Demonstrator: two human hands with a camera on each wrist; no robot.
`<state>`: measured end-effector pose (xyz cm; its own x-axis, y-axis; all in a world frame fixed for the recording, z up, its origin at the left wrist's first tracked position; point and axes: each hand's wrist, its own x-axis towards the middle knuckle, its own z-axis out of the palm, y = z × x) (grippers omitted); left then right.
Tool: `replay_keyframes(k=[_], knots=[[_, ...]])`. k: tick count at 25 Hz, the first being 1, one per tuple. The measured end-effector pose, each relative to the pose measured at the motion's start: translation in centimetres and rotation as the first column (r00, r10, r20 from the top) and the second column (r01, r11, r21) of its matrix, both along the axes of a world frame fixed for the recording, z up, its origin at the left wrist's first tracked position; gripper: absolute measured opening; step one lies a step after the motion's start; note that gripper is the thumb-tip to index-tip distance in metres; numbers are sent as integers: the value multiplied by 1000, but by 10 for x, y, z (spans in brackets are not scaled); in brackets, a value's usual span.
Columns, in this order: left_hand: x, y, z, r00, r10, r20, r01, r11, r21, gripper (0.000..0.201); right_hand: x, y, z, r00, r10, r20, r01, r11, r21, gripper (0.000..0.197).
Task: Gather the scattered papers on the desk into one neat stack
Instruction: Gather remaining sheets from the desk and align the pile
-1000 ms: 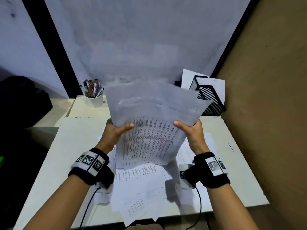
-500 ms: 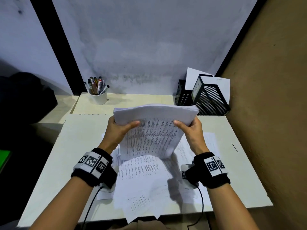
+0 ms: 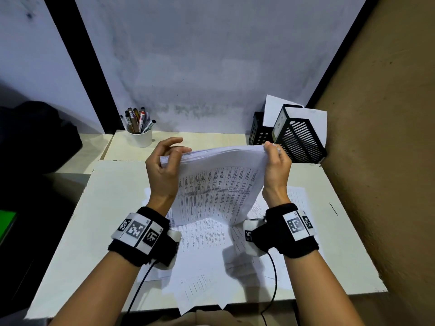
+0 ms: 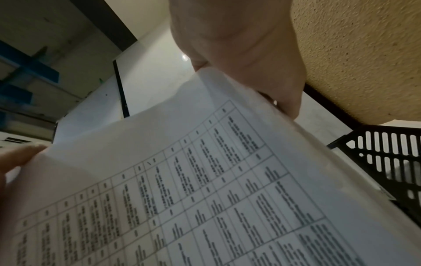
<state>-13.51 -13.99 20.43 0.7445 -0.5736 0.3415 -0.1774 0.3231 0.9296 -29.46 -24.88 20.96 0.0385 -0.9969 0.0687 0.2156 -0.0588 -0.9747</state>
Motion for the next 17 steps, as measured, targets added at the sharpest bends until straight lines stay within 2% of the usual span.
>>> replay_keyframes(k=[1,3,5,6,7,8,9,10,12,14,17], knots=[[1,1,-3,1000,-19,13,20,999,-26,15,-1,-3,0,1000,20,9,-20,1000,-4,23],[5,4,-15,994,-110,5,110,993,-44,49,-8,-6,-4,989,141,32,-139,989,-49,30],[9,8,-32,979,-184,-87,190,979,69,81,-17,-7,-23,944,321,-74,-322,947,-9,46],[10,8,-39,968,-200,-150,225,960,165,87,-20,-6,-33,905,396,-155,-389,918,73,46],[10,10,-46,952,-209,-222,263,931,252,81,-21,-5,-42,865,444,-233,-415,895,164,40],[10,10,-51,942,-199,-269,278,914,296,60,-22,-5,-50,841,459,-285,-409,886,219,33],[9,10,-53,944,-175,-281,264,911,318,38,-23,-6,-55,837,455,-304,-395,887,240,30],[7,9,-55,950,-146,-277,236,915,327,28,-23,-7,-59,843,446,-301,-382,890,247,29],[3,11,-65,947,-146,-288,244,907,344,27,-25,-3,-68,832,476,-287,-403,872,278,30],[5,12,-75,936,-180,-301,294,872,392,38,-28,5,-82,800,514,-310,-421,849,320,24],[19,16,-98,936,-182,-300,325,771,548,45,-31,5,-73,855,352,-381,-279,931,234,6]])
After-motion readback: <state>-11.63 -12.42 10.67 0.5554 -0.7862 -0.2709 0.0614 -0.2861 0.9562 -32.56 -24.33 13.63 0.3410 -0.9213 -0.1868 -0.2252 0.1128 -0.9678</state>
